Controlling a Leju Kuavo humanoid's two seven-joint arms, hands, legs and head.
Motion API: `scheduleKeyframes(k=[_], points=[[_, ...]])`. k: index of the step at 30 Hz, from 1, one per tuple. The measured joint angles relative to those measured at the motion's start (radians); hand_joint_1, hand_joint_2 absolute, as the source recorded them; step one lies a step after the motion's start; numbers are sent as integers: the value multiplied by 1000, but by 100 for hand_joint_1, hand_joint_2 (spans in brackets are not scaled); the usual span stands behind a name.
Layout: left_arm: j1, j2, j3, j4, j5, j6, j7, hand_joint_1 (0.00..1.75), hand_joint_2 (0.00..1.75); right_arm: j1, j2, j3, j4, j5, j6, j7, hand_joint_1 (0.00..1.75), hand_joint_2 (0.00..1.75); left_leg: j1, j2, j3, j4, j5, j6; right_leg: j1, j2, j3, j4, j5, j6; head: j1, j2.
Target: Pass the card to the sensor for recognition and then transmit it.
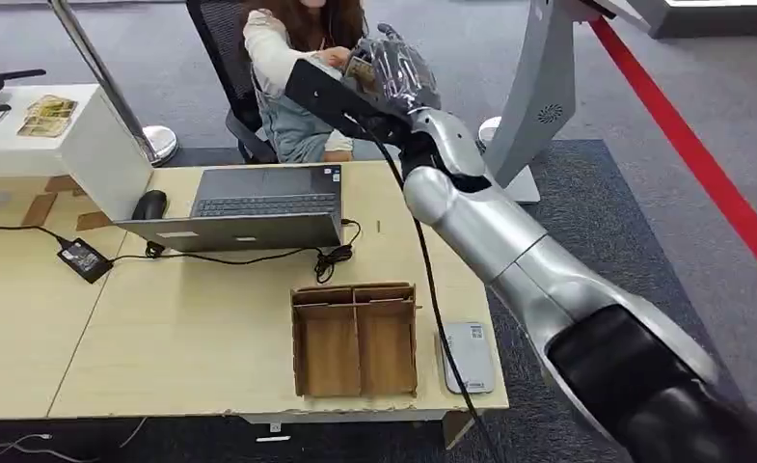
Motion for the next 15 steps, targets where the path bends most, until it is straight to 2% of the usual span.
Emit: scheduleKeyframes(k=[9, 10, 11, 12, 14, 15], points=[[2, 0, 4, 0, 8, 0, -3, 0, 0, 5, 40, 6, 117, -37, -26, -21, 175, 175, 0, 0, -1, 0, 0, 0, 0, 0, -1, 0, 0, 0, 0, 0], [2, 0, 4, 0, 10, 0, -3, 0, 0, 6, 45, 7, 129, -41, -31, -25, 155, 175, 0, 0, -1, 0, 0, 0, 0, 0, -1, 0, 0, 0, 0, 0], [2, 0, 4, 0, 11, 0, -2, 0, 0, 6, 50, 7, 136, -44, -37, -30, 155, 175, 0, -1, -1, 0, 0, 0, 0, 0, -2, 0, 0, 0, 0, 0], [2, 0, 4, 0, 13, 0, -1, 0, 0, 6, 52, 7, 143, -46, -42, -34, 0, 175, 0, -1, -2, 0, 0, 0, 0, 0, -2, 0, 0, 0, 0, 0], [2, 0, 5, 0, 15, 0, 0, 0, 0, 6, 58, 7, 155, -53, -54, -46, 0, 175, 0, 0, -2, 0, 0, 0, 0, 0, -3, 0, 0, 0, 0, 0], [2, 0, 5, 0, 17, 0, 1, 0, 0, 5, 61, 6, 157, -56, -60, -52, 0, 0, 0, 0, -2, 0, 0, 0, 0, 1, -3, 0, 0, 0, 0, 0]])
